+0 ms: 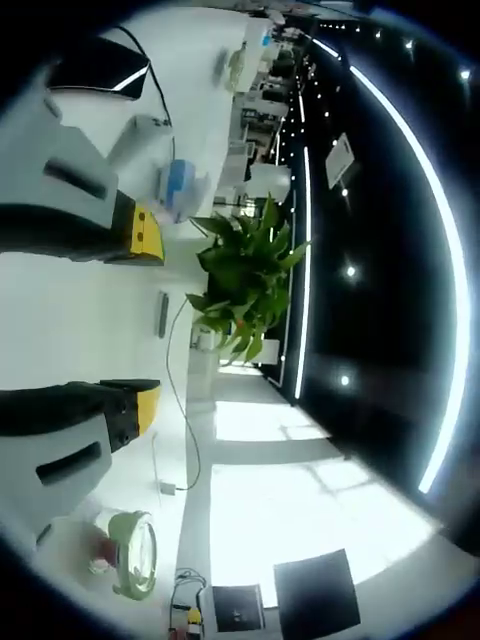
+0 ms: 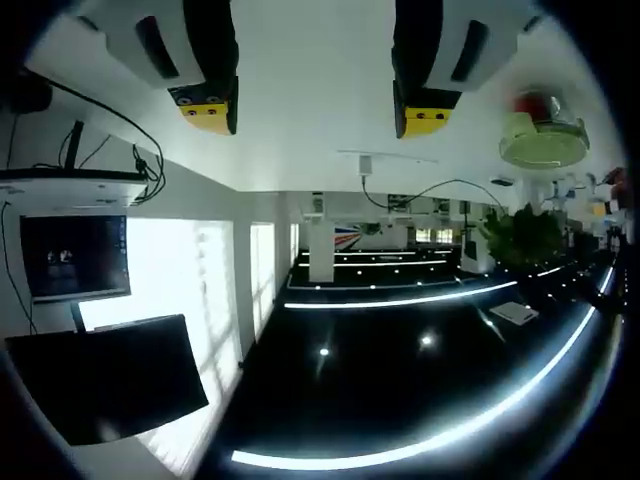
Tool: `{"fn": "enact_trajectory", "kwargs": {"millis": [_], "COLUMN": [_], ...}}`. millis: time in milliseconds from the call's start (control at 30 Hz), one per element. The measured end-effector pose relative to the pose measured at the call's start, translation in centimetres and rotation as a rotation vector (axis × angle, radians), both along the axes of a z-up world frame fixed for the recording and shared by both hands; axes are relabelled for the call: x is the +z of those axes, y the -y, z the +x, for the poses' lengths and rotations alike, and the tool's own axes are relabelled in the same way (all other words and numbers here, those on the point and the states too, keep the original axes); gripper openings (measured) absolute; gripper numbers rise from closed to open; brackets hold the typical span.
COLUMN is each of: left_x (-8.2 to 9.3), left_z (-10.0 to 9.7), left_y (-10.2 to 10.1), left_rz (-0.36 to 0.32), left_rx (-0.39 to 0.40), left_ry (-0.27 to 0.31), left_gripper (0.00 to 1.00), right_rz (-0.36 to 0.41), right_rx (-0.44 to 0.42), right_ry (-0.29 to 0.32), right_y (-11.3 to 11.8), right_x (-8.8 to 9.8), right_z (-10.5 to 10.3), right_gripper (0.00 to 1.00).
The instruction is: Open container latches remove lid place lid upside down on tabletop take tomato from container place on tabletop
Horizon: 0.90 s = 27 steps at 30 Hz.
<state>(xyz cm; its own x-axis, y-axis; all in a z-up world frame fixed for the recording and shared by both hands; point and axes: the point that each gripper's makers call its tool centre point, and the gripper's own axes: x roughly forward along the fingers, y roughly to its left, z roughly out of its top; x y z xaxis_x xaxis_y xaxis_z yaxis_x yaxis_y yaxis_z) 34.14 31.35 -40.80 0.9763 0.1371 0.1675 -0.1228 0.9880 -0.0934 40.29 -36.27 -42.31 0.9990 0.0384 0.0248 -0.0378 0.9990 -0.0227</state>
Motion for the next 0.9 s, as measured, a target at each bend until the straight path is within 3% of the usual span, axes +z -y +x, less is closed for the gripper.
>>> {"fn": "enact_trajectory", "kwargs": {"millis": [900], "left_x": [-0.71], "left_z": [-0.34], "left_y": [-0.20], "left_rz": [-0.016], "left_rx": [-0.004], "left_ry": [-0.009], "left_gripper": [0.45], "right_rz": [0.016], "right_rx": [-0.019], "right_ry": [0.003], "right_y": [0.81], "right_x": [0.06], "right_z": [-0.46], "right_gripper": [0.57]}}
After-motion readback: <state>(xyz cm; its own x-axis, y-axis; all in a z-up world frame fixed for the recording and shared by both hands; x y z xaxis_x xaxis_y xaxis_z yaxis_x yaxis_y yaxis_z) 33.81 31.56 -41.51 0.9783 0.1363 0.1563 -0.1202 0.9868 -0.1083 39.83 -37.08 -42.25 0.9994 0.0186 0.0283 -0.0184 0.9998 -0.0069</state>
